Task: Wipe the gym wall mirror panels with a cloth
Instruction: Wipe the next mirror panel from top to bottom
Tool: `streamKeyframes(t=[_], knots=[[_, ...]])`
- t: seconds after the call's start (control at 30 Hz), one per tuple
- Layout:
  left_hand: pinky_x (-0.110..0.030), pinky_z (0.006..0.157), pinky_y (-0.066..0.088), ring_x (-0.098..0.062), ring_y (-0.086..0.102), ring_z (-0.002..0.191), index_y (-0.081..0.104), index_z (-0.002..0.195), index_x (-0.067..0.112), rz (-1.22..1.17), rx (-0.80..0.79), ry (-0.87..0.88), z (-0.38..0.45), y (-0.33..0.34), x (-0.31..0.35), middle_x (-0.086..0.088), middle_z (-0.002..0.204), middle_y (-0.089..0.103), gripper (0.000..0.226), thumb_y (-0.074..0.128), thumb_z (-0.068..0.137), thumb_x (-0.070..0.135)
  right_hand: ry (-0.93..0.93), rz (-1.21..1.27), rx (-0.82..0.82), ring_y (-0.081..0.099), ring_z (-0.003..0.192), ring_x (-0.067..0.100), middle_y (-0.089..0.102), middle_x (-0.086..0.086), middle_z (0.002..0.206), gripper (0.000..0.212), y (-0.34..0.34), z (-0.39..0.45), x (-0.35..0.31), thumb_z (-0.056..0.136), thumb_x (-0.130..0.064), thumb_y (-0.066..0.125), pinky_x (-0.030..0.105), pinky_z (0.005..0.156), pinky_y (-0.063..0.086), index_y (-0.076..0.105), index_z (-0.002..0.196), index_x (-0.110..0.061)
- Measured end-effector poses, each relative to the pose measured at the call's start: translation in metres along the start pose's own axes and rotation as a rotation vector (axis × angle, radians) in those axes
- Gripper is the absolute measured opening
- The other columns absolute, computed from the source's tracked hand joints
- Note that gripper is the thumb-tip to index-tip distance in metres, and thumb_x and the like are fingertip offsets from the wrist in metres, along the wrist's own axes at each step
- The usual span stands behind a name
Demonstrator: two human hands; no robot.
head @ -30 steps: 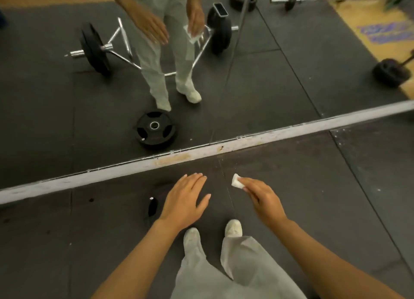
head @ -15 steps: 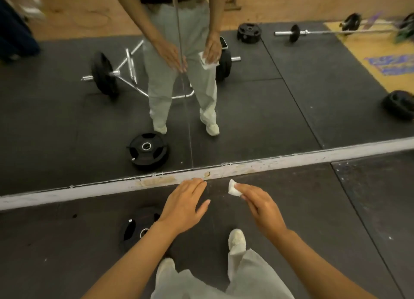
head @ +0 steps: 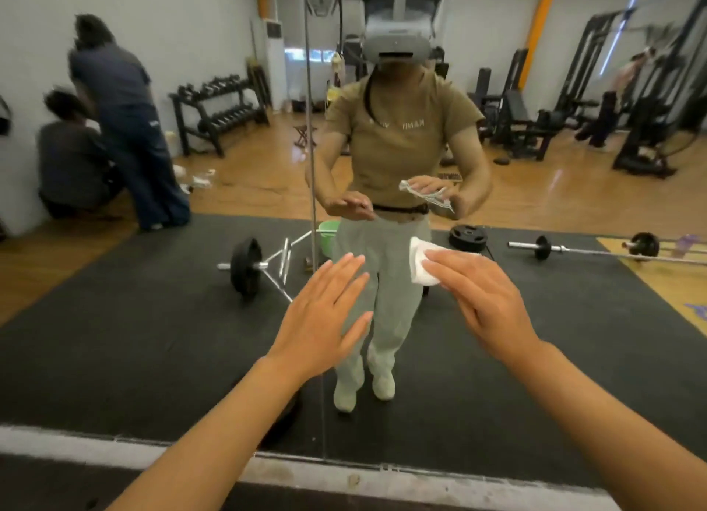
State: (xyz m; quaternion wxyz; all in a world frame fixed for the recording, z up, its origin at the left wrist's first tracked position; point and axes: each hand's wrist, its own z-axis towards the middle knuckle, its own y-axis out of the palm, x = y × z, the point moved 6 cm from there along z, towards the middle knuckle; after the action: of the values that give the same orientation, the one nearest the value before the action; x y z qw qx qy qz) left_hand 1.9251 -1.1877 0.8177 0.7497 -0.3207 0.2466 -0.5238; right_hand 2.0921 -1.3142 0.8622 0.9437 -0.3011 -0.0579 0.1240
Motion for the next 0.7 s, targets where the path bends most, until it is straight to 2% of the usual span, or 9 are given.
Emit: streamKeyframes(t=[0.1,0.23,0.3,0.37,0.43,0.5,0.6,0.7], knots=[[-0.045,0.118,0.031,-0.024,0.036,0.144,0.056,0.137,0.003,0.079,0.126,0.059,0.056,-0.042,-0.023,-0.012,0.151,0.044,0.050,0.056,0.097,0.035,-0.204,-0.095,0.074,0.060,0.120,0.030,0.063,0.013,0.129,0.026,-0.025,0.075,0.011,0.101,-0.003,0.053,0.047,0.097,0.049,0.066,0.123,0.000],[-0.038,0.122,0.023,-0.024,0.037,0.142,0.053,0.138,0.005,0.186,0.283,0.098,0.135,-0.110,-0.055,-0.013,0.149,0.046,0.053,0.052,0.096,0.036,-0.419,-0.263,0.140,0.059,0.123,0.029,0.062,0.014,0.131,0.027,-0.055,0.167,0.016,0.102,-0.008,0.055,0.047,0.101,0.047,0.065,0.126,-0.003],[-0.040,0.119,0.027,-0.024,0.037,0.139,0.051,0.140,0.005,0.215,0.369,0.098,0.173,-0.145,-0.071,-0.012,0.148,0.046,0.055,0.051,0.095,0.037,-0.517,-0.354,0.189,0.060,0.121,0.030,0.062,0.015,0.131,0.027,-0.069,0.209,0.018,0.103,-0.009,0.052,0.047,0.102,0.047,0.065,0.126,-0.003],[-0.043,0.116,0.033,-0.021,0.036,0.138,0.047,0.142,0.008,0.206,0.429,0.074,0.209,-0.178,-0.086,-0.009,0.148,0.045,0.056,0.053,0.095,0.037,-0.581,-0.438,0.219,0.058,0.123,0.030,0.061,0.014,0.134,0.031,-0.080,0.251,0.026,0.101,-0.008,0.056,0.045,0.106,0.044,0.062,0.131,-0.006],[-0.040,0.115,0.033,-0.019,0.035,0.138,0.045,0.144,0.012,0.189,0.488,0.043,0.244,-0.212,-0.100,-0.006,0.149,0.044,0.058,0.048,0.095,0.042,-0.612,-0.526,0.254,0.057,0.125,0.029,0.059,0.014,0.136,0.042,-0.093,0.297,0.033,0.092,-0.008,0.069,0.044,0.106,0.044,0.058,0.133,-0.010],[-0.033,0.115,0.028,-0.018,0.035,0.139,0.044,0.146,0.015,0.168,0.546,0.009,0.276,-0.244,-0.112,-0.003,0.153,0.041,0.059,0.044,0.095,0.046,-0.625,-0.592,0.323,0.059,0.122,0.029,0.062,0.013,0.134,0.048,-0.112,0.341,0.036,0.083,-0.010,0.080,0.045,0.103,0.047,0.064,0.128,-0.009],[-0.040,0.118,0.029,-0.021,0.031,0.145,0.044,0.147,0.016,0.178,0.663,-0.002,0.317,-0.292,-0.124,-0.003,0.158,0.035,0.057,0.048,0.096,0.041,-0.587,-0.673,0.356,0.059,0.121,0.029,0.062,0.012,0.133,0.054,-0.145,0.403,0.036,0.080,-0.022,0.083,0.046,0.104,0.046,0.064,0.129,-0.009],[-0.037,0.121,0.017,-0.019,0.019,0.150,0.036,0.152,0.018,0.176,0.742,-0.051,0.358,-0.339,-0.134,-0.001,0.162,0.025,0.055,0.047,0.102,0.038,-0.534,-0.740,0.435,0.061,0.117,0.034,0.063,0.013,0.131,0.059,-0.183,0.461,0.035,0.076,-0.023,0.086,0.048,0.098,0.047,0.062,0.129,-0.009]])
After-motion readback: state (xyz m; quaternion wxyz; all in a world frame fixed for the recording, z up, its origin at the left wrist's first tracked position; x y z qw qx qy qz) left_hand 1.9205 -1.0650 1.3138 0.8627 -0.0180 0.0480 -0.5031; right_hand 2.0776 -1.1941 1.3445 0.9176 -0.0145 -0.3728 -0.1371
